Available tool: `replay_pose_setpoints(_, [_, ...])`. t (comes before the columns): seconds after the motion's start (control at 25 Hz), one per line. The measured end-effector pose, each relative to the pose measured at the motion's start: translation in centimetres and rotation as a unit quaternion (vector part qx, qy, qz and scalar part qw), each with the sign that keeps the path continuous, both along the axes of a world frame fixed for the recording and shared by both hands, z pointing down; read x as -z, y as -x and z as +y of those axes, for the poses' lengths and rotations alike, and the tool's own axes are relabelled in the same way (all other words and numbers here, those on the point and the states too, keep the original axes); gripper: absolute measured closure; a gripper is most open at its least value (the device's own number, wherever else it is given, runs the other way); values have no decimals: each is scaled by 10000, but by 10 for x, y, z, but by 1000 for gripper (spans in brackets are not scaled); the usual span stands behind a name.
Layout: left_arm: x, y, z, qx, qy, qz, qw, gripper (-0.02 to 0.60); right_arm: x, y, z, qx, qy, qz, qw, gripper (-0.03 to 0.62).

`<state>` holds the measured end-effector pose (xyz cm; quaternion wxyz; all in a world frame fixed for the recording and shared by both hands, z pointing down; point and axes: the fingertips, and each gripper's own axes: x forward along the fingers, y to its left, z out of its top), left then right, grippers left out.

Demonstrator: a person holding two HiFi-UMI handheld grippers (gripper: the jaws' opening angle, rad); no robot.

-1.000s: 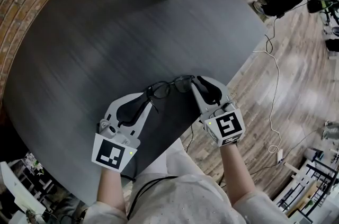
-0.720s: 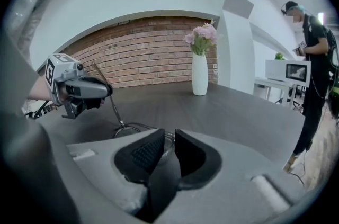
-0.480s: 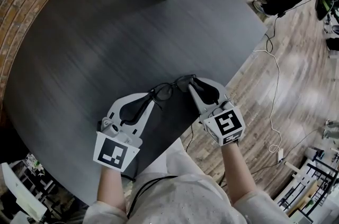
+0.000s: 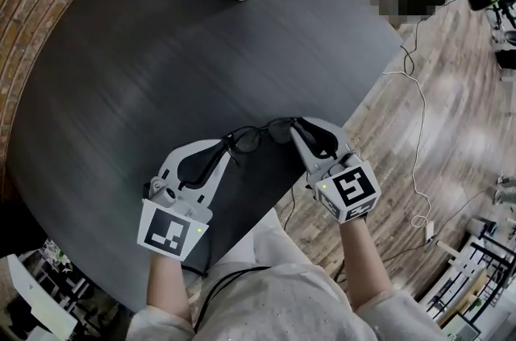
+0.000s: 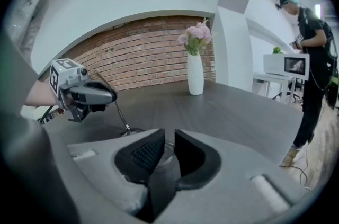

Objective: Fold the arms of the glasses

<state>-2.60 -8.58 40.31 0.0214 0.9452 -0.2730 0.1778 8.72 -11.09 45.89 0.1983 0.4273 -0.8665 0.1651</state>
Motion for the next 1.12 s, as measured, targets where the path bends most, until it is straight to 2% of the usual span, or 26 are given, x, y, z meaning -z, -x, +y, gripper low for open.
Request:
replay_pose_setpoints(0.16, [-2, 7, -4, 38, 40, -116, 9999, 561, -9, -3, 0, 45, 437, -147, 9989, 534])
replay_pose_setpoints(0.28, [-1, 8, -7, 60, 32, -112, 9999, 561, -16, 3, 6, 210, 637, -46, 9977, 537])
replay_pose_setpoints(0.48, [-3, -1, -7, 1, 60, -198, 9998, 561, -18, 5, 7, 231, 678, -32, 9974, 539])
replay_pose_setpoints(1.12, [-27, -42, 1, -496, -303, -1111, 9921, 560, -15, 5, 6, 228, 449, -12, 9987, 537])
